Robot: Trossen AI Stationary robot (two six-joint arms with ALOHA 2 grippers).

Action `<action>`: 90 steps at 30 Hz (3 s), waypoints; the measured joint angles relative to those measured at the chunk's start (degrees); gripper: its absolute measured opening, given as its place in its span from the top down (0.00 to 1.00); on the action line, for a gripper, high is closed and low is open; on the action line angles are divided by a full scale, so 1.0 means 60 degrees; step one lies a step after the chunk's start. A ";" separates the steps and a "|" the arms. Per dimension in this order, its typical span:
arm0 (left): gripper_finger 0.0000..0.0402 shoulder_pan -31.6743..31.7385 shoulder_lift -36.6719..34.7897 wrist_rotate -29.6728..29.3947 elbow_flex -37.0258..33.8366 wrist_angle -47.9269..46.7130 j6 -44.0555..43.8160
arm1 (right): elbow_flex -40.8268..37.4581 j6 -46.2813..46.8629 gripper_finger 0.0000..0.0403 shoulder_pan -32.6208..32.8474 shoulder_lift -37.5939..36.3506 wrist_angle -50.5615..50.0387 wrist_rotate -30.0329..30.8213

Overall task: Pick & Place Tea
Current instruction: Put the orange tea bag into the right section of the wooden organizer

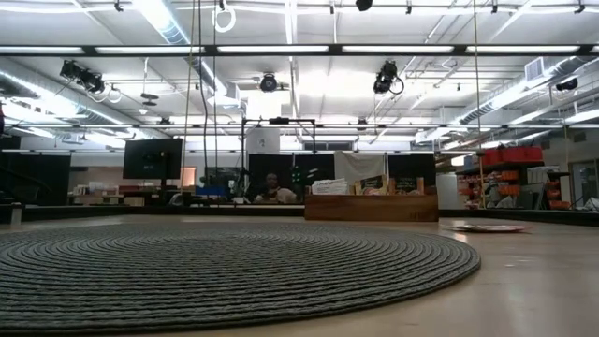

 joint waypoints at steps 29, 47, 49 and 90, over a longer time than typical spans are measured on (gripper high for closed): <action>0.99 0.0244 0.0024 0.0021 -0.0012 -0.0292 0.0951 | 0.0000 0.0220 0.96 -0.0009 -0.0004 -0.0215 0.0001; 1.00 0.0528 0.0011 0.2088 -0.0012 -0.5010 0.0749 | 0.1270 0.1196 0.56 -0.0166 -0.0692 -0.5376 -0.2143; 1.00 0.0595 0.0011 0.2415 -0.0012 -0.5397 0.0954 | 0.2169 0.0699 0.57 -0.0254 -0.0480 -0.6638 -0.2590; 1.00 0.0832 0.0019 0.4396 -0.0012 -0.7397 0.1790 | 0.6614 -0.0017 0.61 -0.0980 0.3723 -1.0878 -0.6504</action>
